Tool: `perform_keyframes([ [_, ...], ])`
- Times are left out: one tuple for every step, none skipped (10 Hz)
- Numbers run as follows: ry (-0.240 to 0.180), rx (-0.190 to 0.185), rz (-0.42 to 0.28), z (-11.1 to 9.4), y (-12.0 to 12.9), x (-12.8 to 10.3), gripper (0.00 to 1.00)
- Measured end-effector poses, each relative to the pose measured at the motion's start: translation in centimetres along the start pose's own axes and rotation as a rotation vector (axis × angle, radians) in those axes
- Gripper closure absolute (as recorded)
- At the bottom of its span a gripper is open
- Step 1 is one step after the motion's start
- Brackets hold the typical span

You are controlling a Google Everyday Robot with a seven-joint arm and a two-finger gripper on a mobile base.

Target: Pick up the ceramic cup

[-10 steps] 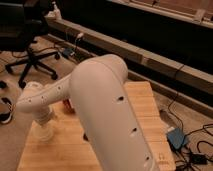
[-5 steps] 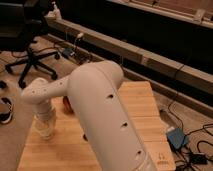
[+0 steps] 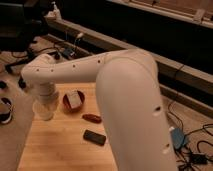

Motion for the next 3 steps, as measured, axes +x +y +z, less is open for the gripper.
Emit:
perform_keyframes([
  [-0.029,-0.008,0.014,-1.4,-0.3,0.4,1.00],
  [-0.041,-0.016,0.027,-1.9,-0.7,0.9,1.00],
  [-0.053,-0.035,0.042,-2.5,-0.8,1.3,1.00],
])
